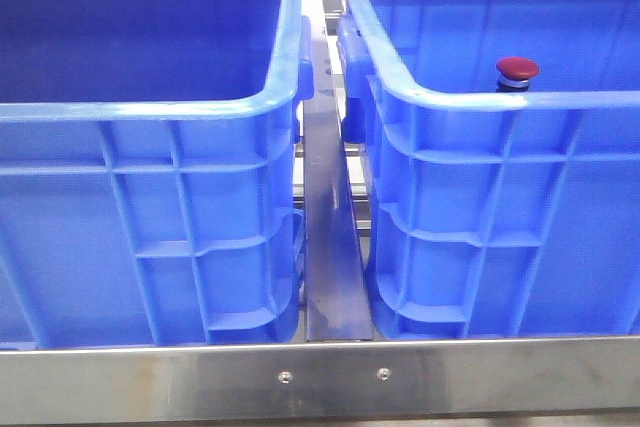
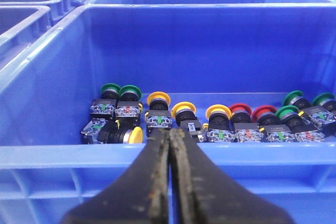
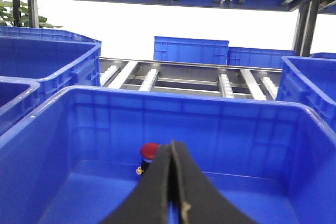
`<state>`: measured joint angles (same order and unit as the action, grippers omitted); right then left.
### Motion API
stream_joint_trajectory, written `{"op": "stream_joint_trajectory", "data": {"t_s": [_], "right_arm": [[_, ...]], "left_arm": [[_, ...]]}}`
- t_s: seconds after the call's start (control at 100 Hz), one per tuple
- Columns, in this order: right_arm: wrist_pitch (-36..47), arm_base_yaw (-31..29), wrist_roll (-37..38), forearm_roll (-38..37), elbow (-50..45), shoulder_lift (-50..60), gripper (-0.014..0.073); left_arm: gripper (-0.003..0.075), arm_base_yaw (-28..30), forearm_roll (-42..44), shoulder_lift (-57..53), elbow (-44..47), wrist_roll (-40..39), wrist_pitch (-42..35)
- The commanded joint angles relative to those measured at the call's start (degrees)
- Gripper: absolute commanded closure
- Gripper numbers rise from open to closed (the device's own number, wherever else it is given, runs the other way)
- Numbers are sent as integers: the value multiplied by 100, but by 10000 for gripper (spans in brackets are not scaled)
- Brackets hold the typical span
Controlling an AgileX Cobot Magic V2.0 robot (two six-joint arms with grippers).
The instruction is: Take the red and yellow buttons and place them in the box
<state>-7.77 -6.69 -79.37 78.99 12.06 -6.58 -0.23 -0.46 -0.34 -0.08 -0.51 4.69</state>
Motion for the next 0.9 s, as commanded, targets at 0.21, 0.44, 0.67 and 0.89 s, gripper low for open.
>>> {"op": "stream_joint_trajectory", "data": {"t_s": [0.21,0.44,0.67,0.89], "right_arm": [[730,-20,660,-935,158,-71,662],[718,-20,4987,-5154,158,-71,662],[1263,-20,7471,-7581,-333,-71,662],[2320,-20,8325,-8325,-1324,140,662]], "left_arm": [[741,-15,-11,-170,108,-36,-409],[741,-15,-11,-170,108,-36,-409],[741,-15,-11,-170,108,-36,-409],[741,-15,-11,-170,108,-36,-409]]}}
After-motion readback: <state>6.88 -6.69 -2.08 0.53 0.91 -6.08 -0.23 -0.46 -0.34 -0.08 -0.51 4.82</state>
